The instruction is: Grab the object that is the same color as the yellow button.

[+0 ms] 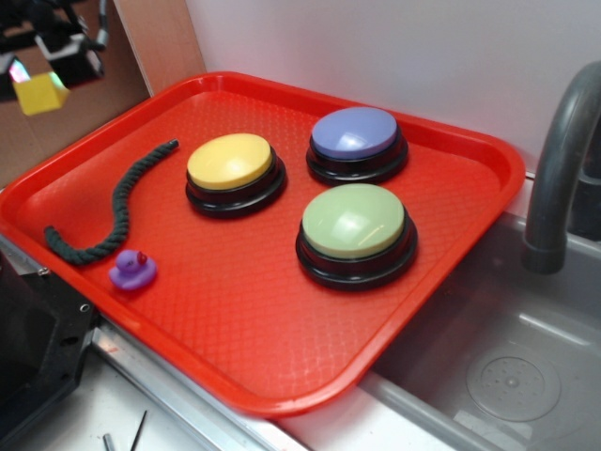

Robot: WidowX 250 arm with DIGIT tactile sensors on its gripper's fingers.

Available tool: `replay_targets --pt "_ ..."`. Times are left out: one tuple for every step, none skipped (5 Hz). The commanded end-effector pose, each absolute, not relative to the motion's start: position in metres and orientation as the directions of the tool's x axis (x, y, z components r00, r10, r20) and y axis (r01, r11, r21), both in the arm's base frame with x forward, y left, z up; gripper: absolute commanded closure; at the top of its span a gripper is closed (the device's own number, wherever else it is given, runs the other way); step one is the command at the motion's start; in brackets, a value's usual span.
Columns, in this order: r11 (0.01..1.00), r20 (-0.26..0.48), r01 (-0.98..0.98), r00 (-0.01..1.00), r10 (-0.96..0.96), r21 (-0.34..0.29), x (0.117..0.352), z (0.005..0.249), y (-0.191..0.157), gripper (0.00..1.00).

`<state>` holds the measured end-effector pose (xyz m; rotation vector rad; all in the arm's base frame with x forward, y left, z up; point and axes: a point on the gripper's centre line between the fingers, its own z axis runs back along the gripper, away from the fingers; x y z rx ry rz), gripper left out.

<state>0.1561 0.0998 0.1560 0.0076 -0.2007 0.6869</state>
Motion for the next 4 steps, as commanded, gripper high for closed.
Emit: replay_targets --pt "0.954 0.262 -0.297 0.919 0.295 -0.03 0.153 0.215 0.089 1.0" --pt "0.957 0.217 -0.289 0.936 0.278 0.021 0.16 0.212 0.08 1.0" --pt "0.949 0.198 -0.315 0.931 0.307 0.008 0.16 0.204 0.092 1.0" --pt "0.94 0.197 -0.342 0.921 0.336 -0.001 0.157 0.2 0.099 1.0"
